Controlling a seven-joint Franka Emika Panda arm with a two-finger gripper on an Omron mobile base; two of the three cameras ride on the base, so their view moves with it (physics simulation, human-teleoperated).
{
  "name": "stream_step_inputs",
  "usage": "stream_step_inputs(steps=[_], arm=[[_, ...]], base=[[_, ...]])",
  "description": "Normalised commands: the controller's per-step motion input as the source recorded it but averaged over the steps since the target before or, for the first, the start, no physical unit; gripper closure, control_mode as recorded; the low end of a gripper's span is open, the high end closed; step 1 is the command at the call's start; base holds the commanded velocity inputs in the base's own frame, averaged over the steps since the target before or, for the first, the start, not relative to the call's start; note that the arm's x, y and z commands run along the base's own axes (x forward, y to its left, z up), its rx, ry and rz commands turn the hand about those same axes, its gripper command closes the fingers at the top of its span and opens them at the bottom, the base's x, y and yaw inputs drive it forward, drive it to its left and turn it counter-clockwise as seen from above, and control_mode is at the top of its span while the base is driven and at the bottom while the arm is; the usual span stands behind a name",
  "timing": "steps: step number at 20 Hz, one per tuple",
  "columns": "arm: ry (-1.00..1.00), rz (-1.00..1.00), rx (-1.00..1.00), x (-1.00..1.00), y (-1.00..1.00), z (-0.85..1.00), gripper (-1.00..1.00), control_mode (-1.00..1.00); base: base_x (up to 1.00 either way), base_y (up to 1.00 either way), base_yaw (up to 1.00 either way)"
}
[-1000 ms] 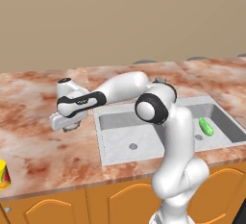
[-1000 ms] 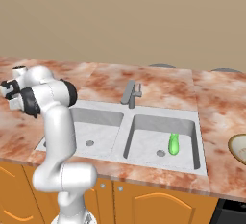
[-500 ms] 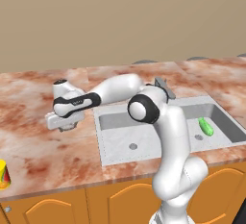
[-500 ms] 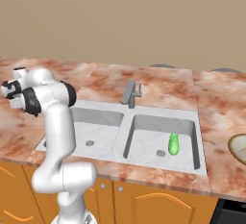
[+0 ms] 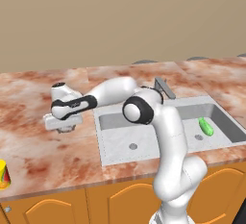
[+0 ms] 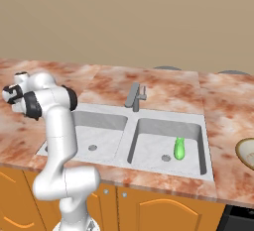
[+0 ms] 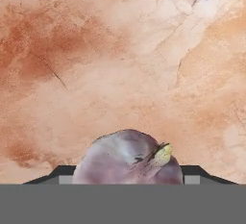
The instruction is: Remove the corn and garlic from the sink. Then move the bowl and cup from the counter to the sink for washing.
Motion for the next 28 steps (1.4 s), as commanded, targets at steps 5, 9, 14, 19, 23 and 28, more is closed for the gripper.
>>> stream_step_inputs(steps=[5,9,14,19,23,28], arm=[[0.00,-0.14,0.00,0.00,0.05,-0.21,1.00,-1.00],[0.00,-0.13,0.00,0.00,0.05,-0.18,1.00,-1.00],[0.00,-0.13,0.00,0.00,0.03,-0.18,1.00,-1.00],[0.00,-0.13,0.00,0.00,0.03,-0.17,1.00,-1.00],[0.01,-0.13,-0.01,0.00,0.02,-0.19,-1.00,-1.00],[0.01,-0.11,-0.02,0.00,0.00,-0.10,-1.00,-1.00]], base=[[0.00,0.00,0.00],[0.00,0.00,0.00],[0.00,0.00,0.00],[0.00,0.00,0.00],[0.00,0.00,0.00],[0.00,0.00,0.00]])
